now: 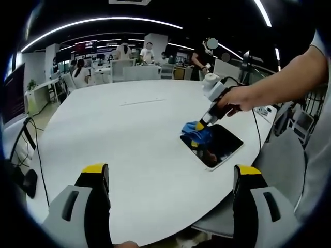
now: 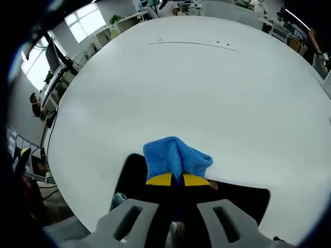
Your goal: Wipe the mirror surface with the cleaning cloth until all visible marks leave the cleaned area.
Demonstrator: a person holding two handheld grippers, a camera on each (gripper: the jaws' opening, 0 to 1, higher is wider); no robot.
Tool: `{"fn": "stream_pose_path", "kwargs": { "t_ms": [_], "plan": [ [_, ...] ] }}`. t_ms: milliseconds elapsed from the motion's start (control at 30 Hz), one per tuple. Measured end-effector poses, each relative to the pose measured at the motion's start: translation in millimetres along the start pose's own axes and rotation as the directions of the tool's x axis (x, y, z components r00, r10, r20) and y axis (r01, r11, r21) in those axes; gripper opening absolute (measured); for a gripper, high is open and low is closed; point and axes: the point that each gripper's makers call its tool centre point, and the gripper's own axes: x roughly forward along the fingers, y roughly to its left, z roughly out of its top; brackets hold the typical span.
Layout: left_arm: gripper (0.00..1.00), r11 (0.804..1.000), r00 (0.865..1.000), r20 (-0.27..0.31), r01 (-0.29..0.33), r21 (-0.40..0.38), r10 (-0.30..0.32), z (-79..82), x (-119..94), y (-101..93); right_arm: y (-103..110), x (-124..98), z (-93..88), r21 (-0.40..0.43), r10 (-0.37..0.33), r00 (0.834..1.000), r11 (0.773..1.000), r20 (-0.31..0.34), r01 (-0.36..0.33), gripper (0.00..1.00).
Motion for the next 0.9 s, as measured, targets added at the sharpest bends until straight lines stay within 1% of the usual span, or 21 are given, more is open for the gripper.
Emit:
{"fn": "stream_pose_path", "kwargs": {
  "t_ms": [67,167,433,900],
  "plan": [
    [0.99,1.000,1.000,0.000,-0.001,-0.004,0.001,-0.6,-0.2,1.2,0.3,0.2,-0.8,-0.015,-0.003,1.000,1.000,0.001,0.003,0.00],
    [0.99,1.000,1.000,0.009,-0.003,-0.007,0.004,4.1,0.6,0.3,1.8,-0.7,-4.4,-0.014,-0.004,1.000,1.000,-0.002,0.004,0.00],
    [0.99,1.000,1.000,0.018,0.014,-0.009,-0.014,7.6,4.8,-8.4,3.5,-1.6,-9.6,-0.006,0.000,1.000,1.000,0.002,0.000,0.00],
    [0.99,1.000,0.999,0.035,0.021,-0.001,-0.021,12.1,5.2,-14.5,14.5,-10.1,-37.0,0.034,0.019,1.000,0.999,0.019,-0.019,0.00]
  ]
}}
